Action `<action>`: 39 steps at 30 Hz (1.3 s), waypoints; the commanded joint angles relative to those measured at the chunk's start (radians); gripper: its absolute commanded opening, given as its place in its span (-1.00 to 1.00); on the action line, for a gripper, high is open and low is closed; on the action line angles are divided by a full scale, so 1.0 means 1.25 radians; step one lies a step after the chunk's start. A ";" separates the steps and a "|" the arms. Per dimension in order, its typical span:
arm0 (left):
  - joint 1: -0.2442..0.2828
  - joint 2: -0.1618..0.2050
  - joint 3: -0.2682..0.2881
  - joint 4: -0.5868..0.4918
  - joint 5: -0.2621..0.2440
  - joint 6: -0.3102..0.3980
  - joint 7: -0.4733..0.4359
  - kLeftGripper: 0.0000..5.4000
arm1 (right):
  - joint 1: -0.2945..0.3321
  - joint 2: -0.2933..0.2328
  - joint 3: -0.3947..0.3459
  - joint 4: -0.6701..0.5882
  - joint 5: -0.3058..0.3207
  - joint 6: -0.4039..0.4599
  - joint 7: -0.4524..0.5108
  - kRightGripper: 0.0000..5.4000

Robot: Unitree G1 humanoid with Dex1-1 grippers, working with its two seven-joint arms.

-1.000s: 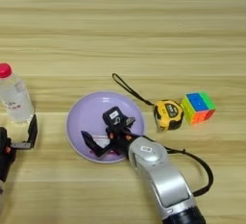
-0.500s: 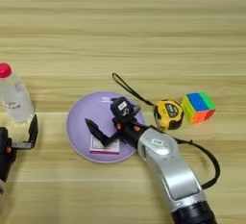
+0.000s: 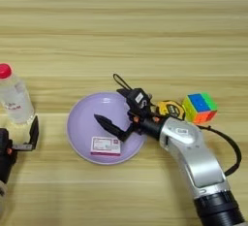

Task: Move the objects on the table

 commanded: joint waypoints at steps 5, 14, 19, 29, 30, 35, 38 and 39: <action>0.002 -0.004 -0.002 -0.007 0.006 0.012 0.005 1.00 | 0.008 -0.078 0.015 0.014 0.007 -0.067 0.124 0.99; 0.004 -0.004 -0.003 -0.011 0.007 0.013 0.006 1.00 | 0.012 -0.148 0.050 0.053 -0.014 -0.127 0.247 0.99; 0.005 -0.003 -0.002 -0.012 0.006 0.013 0.005 1.00 | 0.005 -0.150 0.058 0.075 -0.025 -0.139 0.252 0.99; 0.007 -0.003 -0.002 -0.014 0.007 0.014 0.005 1.00 | -0.014 -0.107 0.094 0.109 -0.067 -0.144 0.202 0.99; 0.007 -0.003 -0.002 -0.014 0.007 0.013 0.006 1.00 | -0.014 -0.106 0.095 0.109 -0.067 -0.143 0.200 0.99; 0.007 -0.003 -0.002 -0.015 0.007 0.014 0.006 1.00 | -0.014 -0.106 0.104 0.107 -0.079 -0.145 0.192 0.99; 0.007 -0.003 -0.002 -0.015 0.006 0.015 0.005 1.00 | -0.013 -0.106 0.111 0.102 -0.087 -0.144 0.190 0.99; 0.007 -0.003 -0.002 -0.015 0.006 0.015 0.005 1.00 | -0.014 -0.107 0.113 0.103 -0.092 -0.145 0.188 0.99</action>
